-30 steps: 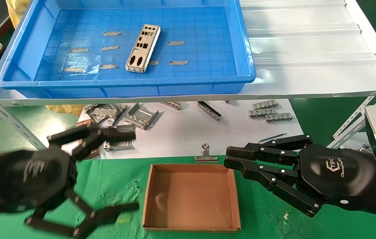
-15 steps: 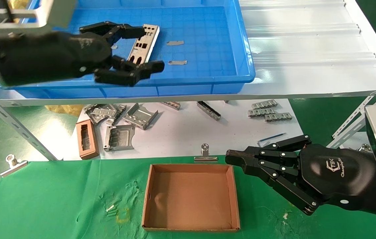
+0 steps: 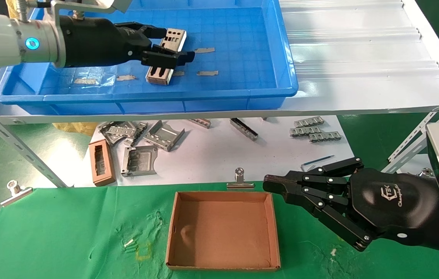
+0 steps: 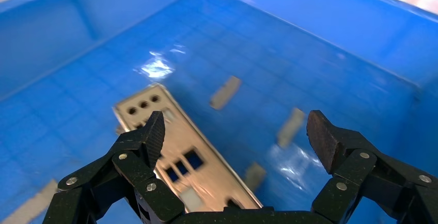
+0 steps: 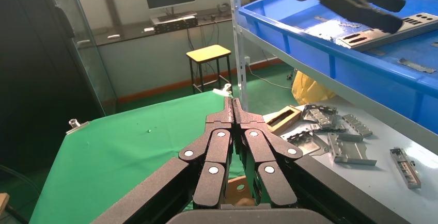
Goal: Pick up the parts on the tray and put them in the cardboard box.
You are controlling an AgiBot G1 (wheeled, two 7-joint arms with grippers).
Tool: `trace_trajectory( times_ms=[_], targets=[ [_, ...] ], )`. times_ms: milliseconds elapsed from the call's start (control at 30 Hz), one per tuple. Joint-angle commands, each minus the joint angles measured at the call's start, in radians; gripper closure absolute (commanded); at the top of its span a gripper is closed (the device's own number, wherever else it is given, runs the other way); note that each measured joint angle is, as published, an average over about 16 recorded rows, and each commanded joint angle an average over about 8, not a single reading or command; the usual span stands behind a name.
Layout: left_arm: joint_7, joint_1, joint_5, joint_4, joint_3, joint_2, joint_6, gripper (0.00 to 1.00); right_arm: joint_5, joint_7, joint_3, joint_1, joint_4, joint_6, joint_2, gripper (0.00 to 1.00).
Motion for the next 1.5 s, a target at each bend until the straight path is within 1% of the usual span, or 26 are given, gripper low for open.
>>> trace_trajectory(
  times_ms=[33, 167, 200, 400, 433, 467, 667, 700, 733, 1500],
  targets=[
    [0.002, -0.023, 0.01, 0.057, 0.005, 0.026, -0.021, 0.0, 0.0, 0.0, 0.0, 0.0, 0.0, 0.0, 0.0, 0.56],
    [0.021, -0.045, 0.019, 0.113, 0.009, 0.053, -0.057, 0.0, 0.0, 0.0, 0.0, 0.0, 0.0, 0.0, 0.0, 0.06],
    [0.024, -0.049, 0.02, 0.124, 0.01, 0.059, -0.066, 0.0, 0.0, 0.0, 0.0, 0.0, 0.0, 0.0, 0.0, 0.0],
    [0.038, -0.067, 0.028, 0.175, 0.014, 0.08, -0.1, 0.0, 0.0, 0.0, 0.0, 0.0, 0.0, 0.0, 0.0, 0.0],
    [0.04, -0.069, 0.029, 0.18, 0.014, 0.082, -0.104, 0.07, 0.0, 0.0, 0.0, 0.0, 0.0, 0.0, 0.0, 0.0],
    [0.042, -0.071, 0.029, 0.186, 0.015, 0.083, -0.107, 0.19, 0.0, 0.0, 0.0, 0.0, 0.0, 0.0, 0.0, 0.0],
    [0.05, -0.077, 0.034, 0.208, 0.018, 0.091, -0.116, 0.93, 0.0, 0.0, 0.0, 0.0, 0.0, 0.0, 0.0, 0.0],
    [0.051, -0.077, 0.034, 0.211, 0.018, 0.092, -0.117, 0.99, 0.0, 0.0, 0.0, 0.0, 0.0, 0.0, 0.0, 0.0],
    [0.052, -0.077, 0.034, 0.213, 0.018, 0.093, -0.119, 1.0, 0.0, 0.0, 0.0, 0.0, 0.0, 0.0, 0.0, 0.0],
    [0.071, -0.075, 0.033, 0.234, 0.017, 0.086, -0.141, 1.0, 0.0, 0.0, 0.0, 0.0, 0.0, 0.0, 0.0, 0.0]
  ],
)
